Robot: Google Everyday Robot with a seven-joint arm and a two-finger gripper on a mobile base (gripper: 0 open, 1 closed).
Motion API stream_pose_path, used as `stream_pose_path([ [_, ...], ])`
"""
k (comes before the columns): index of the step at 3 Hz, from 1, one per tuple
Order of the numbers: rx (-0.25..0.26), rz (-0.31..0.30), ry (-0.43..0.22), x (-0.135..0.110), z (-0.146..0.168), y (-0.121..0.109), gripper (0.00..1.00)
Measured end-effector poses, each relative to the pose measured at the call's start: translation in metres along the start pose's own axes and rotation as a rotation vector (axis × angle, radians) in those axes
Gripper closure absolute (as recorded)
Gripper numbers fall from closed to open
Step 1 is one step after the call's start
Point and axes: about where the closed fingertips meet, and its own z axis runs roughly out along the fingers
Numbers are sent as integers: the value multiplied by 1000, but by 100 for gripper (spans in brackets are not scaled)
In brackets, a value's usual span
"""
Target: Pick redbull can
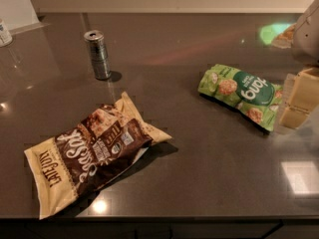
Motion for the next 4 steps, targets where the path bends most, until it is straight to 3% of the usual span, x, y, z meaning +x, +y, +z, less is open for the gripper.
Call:
stream_pose_path([
  [2, 2, 3, -37, -8, 1, -4, 0],
  [4, 4, -14, -225, -69, 21, -40, 0],
])
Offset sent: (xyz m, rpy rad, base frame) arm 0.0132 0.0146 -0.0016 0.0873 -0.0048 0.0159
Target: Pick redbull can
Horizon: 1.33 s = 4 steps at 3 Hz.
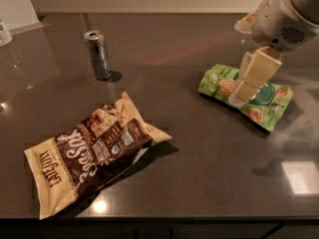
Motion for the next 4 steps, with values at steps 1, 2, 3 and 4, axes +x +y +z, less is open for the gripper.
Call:
stream_pose_path([
  [1, 0, 12, -79, -30, 21, -22, 0],
  [2, 0, 31, -148, -63, 43, -42, 0],
  [3, -3, 49, -212, -98, 70, -56, 0],
  [4, -6, 64, -272, -137, 100, -70, 0],
])
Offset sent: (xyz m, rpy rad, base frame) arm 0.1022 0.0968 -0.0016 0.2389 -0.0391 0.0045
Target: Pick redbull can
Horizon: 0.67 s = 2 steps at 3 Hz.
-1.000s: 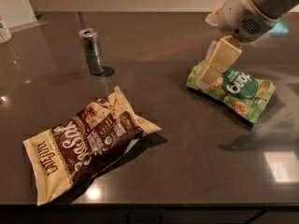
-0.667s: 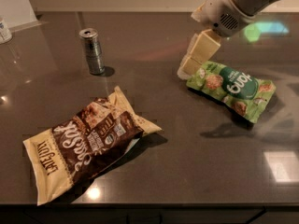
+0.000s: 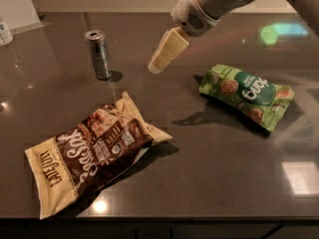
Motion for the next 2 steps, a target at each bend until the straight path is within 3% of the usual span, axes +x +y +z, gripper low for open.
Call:
stream_pose_path([
  [1, 5, 18, -82, -36, 45, -17, 0],
  [2, 10, 30, -142, -61, 71, -27, 0],
])
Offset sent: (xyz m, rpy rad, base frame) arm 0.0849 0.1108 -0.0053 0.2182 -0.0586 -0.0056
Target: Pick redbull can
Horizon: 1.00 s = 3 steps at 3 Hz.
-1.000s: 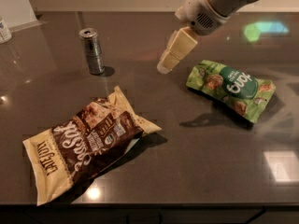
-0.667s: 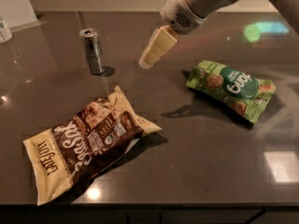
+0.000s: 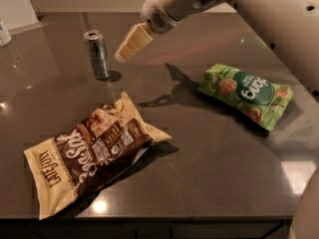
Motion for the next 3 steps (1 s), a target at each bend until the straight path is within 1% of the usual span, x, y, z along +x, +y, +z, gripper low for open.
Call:
stream_pose_path([
  [1, -3, 14, -63, -22, 30, -4, 0],
  [2, -36, 36, -100, -35, 54, -2, 0],
  [3, -91, 44, -110, -49, 95, 11, 0],
])
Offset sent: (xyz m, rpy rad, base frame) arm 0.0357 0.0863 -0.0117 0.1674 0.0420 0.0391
